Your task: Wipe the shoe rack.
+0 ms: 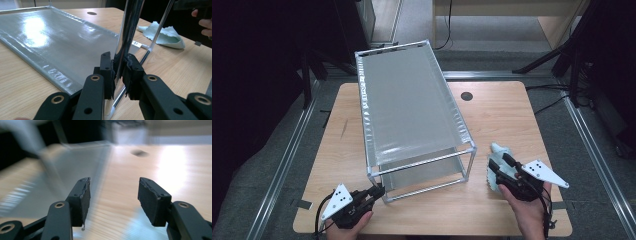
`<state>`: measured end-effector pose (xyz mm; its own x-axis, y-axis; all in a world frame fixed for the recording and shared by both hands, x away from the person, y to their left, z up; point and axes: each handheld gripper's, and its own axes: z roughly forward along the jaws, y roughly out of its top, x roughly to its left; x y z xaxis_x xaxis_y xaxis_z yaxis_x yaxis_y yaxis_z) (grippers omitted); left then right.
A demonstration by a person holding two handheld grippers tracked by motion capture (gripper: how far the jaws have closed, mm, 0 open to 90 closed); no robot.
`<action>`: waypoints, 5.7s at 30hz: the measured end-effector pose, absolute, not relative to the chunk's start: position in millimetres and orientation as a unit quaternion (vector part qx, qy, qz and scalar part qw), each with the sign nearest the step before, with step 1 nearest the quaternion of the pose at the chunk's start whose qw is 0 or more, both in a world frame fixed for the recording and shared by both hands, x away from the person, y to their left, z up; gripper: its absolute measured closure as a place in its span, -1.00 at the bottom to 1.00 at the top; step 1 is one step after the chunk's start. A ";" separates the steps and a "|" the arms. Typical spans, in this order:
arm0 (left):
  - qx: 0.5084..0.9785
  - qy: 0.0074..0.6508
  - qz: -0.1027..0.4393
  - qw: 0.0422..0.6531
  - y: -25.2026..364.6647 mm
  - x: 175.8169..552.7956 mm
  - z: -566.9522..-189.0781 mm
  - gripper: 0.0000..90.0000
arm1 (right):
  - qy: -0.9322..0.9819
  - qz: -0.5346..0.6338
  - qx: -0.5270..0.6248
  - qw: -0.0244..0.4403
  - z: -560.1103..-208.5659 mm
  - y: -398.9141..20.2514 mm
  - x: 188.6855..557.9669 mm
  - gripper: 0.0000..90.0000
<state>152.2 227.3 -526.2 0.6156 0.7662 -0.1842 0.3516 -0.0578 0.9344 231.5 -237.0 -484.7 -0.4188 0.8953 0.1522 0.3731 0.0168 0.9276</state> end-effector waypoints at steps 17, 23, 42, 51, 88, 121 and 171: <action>0.721 0.359 0.162 0.570 205.4 148.5 -526.9 0.75 | 0.741 0.341 0.531 0.230 -546.8 -252.4 250.6 0.06; 0.718 0.362 0.146 0.577 202.4 150.1 -528.5 0.73 | 0.749 0.336 0.522 0.234 -548.1 -237.2 248.4 0.65; 0.724 0.356 0.145 0.573 197.3 149.0 -528.5 0.76 | 0.681 0.538 0.423 0.261 -457.9 -207.7 204.9 0.81; 0.724 0.356 0.143 0.573 197.3 149.2 -528.8 0.76 | 0.784 0.445 0.388 0.193 -511.1 -164.2 212.3 0.81; 0.729 0.352 0.152 0.567 196.5 147.9 -528.4 0.78 | 0.768 0.384 0.439 0.266 -539.6 -161.5 224.0 0.80; 0.737 0.336 0.144 0.568 177.2 143.3 -528.1 0.78 | 0.800 0.421 0.407 0.132 -557.4 -73.2 210.0 0.76; 0.739 0.332 0.134 0.570 177.8 144.8 -528.6 0.78 | 0.757 0.354 0.511 0.201 -539.0 -170.7 231.1 0.74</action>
<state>144.8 177.8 -528.6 0.7436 0.6436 -0.1812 0.3388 -0.1290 0.9320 231.1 -170.7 -539.0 -0.3977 0.9157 0.0572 0.6308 0.2276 0.7418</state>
